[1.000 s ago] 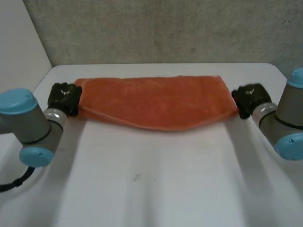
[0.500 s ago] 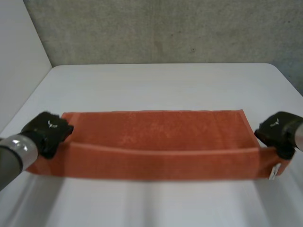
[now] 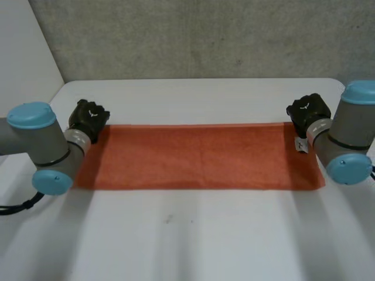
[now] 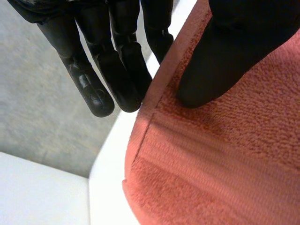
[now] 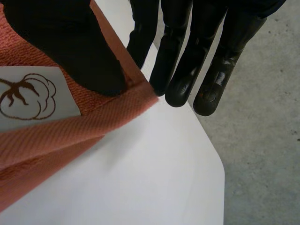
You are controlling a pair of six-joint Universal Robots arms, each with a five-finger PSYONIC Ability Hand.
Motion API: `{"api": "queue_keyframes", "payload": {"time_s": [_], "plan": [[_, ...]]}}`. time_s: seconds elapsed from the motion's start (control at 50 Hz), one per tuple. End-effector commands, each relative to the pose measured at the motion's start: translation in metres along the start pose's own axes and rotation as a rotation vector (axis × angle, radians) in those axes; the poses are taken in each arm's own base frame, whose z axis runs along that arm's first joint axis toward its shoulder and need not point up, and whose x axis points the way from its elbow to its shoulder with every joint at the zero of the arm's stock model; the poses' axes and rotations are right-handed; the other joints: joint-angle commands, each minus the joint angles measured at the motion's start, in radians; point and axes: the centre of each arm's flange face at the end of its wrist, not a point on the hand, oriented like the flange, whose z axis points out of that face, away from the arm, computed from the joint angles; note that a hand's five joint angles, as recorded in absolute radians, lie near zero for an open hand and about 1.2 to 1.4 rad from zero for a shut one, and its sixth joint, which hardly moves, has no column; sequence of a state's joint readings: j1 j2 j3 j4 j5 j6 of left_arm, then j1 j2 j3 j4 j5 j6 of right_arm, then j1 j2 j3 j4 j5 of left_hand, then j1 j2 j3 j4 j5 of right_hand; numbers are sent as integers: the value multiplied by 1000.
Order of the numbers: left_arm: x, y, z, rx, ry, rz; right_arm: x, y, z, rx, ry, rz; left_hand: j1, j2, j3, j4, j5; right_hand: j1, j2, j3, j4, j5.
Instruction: Fold the laundry
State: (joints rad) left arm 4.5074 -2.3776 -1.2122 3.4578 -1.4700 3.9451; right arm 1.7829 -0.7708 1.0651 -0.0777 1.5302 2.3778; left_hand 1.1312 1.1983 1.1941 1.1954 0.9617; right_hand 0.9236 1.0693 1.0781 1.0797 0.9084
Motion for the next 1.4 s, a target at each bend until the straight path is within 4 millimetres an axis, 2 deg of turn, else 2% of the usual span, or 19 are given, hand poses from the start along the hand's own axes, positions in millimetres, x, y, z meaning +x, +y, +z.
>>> {"api": "queue_keyframes", "payload": {"time_s": [0.02,0.06,0.14,0.16,0.2,0.34,0.42,0.52,0.56,0.72,0.92,1.34,1.4], "plan": [[12,-20,4,120,-43,14,-19,1,3,-11,-6,9,-957,-1024,-1020,-1021,-962,-749,-895,-904,-905,-908],[17,-24,-1,136,-40,12,-19,1,3,-5,4,53,-957,-1024,-1020,-1021,-962,-749,-895,-904,-905,-908],[14,-28,-5,152,-54,10,-3,-11,-6,27,38,139,-957,-1024,-1020,-1021,-962,-749,-895,-904,-905,-908],[14,-29,-7,152,-54,9,10,-23,-17,52,55,177,-957,-1024,-1020,-1021,-962,-749,-895,-904,-905,-908],[14,-30,-17,145,-44,8,15,-29,-26,63,57,202,-957,-1024,-1020,-1021,-962,-749,-895,-904,-905,-908],[13,-34,-52,112,-9,-11,22,-41,-63,92,-4,267,-957,-1024,-1020,-1021,-962,-749,-895,-904,-905,-908],[15,-37,-76,99,15,-47,27,-23,-76,32,-24,295,-957,-1024,-1020,-1021,-962,-749,-895,-904,-905,-908],[19,-40,-96,93,42,-154,19,-2,-91,-87,-86,316,-957,-1024,-1020,-1021,-962,-737,-882,-891,-893,-896],[21,-39,-101,82,51,-237,15,9,-96,-137,-120,328,-957,-1024,-1020,-1021,-962,-529,-674,-683,-685,-688],[22,-40,-104,74,59,-434,15,34,-97,-186,-156,354,-953,-1020,-1016,-1017,-958,-287,-433,-441,-443,-446],[29,-40,-107,71,78,-436,12,60,-79,-201,-159,380,-953,-1020,-1016,-1017,-958,-213,-359,-368,-369,-373],[30,-38,-109,61,82,-439,8,64,-80,-219,-177,385,-956,-1023,-1019,-1020,-961,-210,-356,-365,-366,-370],[30,-37,-109,60,83,-437,6,68,-78,-228,-182,386,-956,-1023,-1019,-1020,-961,-87,-233,-242,-243,-247]]}}
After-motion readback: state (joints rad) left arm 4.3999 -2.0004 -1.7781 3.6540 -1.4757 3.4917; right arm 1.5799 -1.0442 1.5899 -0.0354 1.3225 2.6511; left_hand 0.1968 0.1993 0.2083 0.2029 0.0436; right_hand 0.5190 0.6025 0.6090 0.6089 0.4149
